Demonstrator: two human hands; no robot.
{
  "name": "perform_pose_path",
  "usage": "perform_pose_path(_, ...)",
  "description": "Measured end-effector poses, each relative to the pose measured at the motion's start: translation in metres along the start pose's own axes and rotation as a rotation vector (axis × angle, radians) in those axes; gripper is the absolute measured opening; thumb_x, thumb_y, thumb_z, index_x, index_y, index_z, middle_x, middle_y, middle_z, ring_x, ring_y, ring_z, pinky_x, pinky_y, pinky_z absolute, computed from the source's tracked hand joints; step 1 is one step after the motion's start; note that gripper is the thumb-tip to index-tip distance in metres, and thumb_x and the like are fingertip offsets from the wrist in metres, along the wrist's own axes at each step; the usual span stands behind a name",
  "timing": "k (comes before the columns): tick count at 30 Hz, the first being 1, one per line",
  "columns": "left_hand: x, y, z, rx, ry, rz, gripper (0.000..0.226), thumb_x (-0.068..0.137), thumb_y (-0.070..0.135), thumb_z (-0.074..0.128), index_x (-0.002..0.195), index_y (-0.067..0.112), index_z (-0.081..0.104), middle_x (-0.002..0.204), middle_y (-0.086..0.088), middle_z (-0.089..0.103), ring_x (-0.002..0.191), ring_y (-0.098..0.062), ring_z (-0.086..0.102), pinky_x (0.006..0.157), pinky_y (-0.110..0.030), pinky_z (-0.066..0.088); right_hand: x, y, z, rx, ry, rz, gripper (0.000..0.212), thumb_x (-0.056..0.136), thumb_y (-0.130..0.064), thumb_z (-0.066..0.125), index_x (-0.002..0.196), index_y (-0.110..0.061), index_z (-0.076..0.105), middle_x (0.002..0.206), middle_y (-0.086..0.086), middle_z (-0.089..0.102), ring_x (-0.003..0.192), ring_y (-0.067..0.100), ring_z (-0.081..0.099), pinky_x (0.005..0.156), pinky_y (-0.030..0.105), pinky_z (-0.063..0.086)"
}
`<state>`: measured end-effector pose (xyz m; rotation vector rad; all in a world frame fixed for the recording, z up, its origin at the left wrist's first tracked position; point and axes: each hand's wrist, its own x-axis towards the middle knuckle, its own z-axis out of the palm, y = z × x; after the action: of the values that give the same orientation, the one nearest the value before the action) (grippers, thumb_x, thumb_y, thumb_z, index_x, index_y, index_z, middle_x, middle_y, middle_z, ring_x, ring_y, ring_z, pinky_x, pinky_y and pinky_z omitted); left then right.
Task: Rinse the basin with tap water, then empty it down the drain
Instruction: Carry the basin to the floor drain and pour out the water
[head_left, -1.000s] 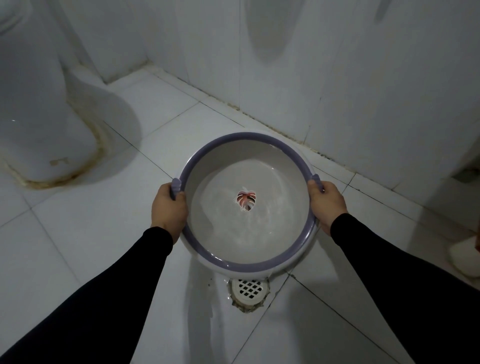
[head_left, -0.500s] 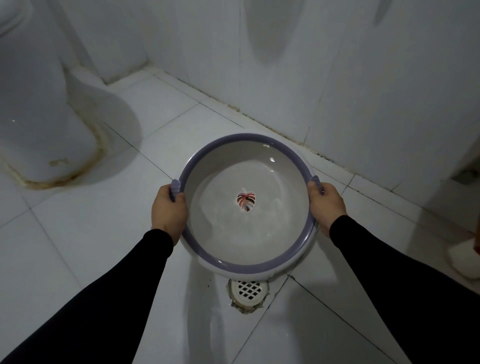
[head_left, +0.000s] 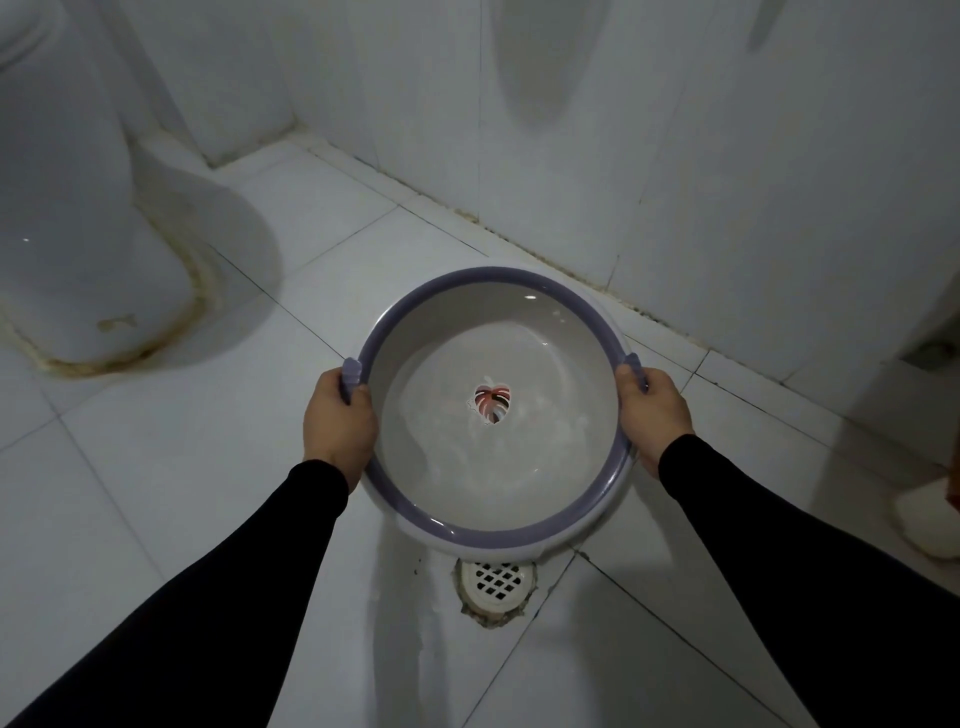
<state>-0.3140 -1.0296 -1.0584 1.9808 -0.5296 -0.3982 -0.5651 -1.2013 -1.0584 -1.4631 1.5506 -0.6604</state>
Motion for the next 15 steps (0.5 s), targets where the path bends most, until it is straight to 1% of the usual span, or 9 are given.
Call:
perform_pose_path(4,-0.0004,-0.0008,-0.0002,0.0,-0.005,0.004,0.033,0.1,0.04,0.039,0.11,0.012,0.055,0.088,0.0,0.058,0.082,-0.021,0.055,0.074,-0.031,0.041,-0.001,0.0006,-0.0003,0.007,0.0,-0.006,0.039,0.094,-0.051,0.039,0.099,-0.016,0.053,0.083,-0.001,0.057,0.077,0.018,0.054,0.071,0.028,0.04)
perform_pose_path(7,0.0001,-0.0015,0.0001,0.018,0.007,0.011,0.033,0.1,0.036,0.041,0.113,0.01,0.055,0.093,-0.003,0.059,0.085,-0.023,0.055,0.075,-0.03,0.04,-0.0017,0.0018,-0.0008,0.012,-0.002,-0.011,0.04,0.094,-0.051,0.039,0.1,-0.014,0.054,0.081,-0.004,0.054,0.079,0.019,0.054,0.072,0.028,0.038)
perform_pose_path(11,-0.0001,-0.0019,0.0007,0.029,0.015,0.015,0.032,0.1,0.036,0.041,0.112,0.009,0.055,0.091,-0.002,0.059,0.084,-0.021,0.054,0.074,-0.03,0.039,-0.0012,0.0026,-0.001,0.016,-0.01,-0.006,0.036,0.095,-0.05,0.04,0.102,-0.017,0.052,0.083,-0.005,0.054,0.085,0.022,0.055,0.075,0.029,0.04)
perform_pose_path(15,-0.0015,-0.0025,-0.0001,0.021,0.021,0.021,0.032,0.1,0.035,0.041,0.114,0.009,0.055,0.091,-0.001,0.058,0.083,-0.021,0.054,0.074,-0.029,0.038,-0.0017,0.0021,-0.0009,0.008,-0.005,-0.014,0.035,0.095,-0.049,0.04,0.099,-0.017,0.052,0.08,-0.006,0.054,0.079,0.019,0.054,0.073,0.029,0.039)
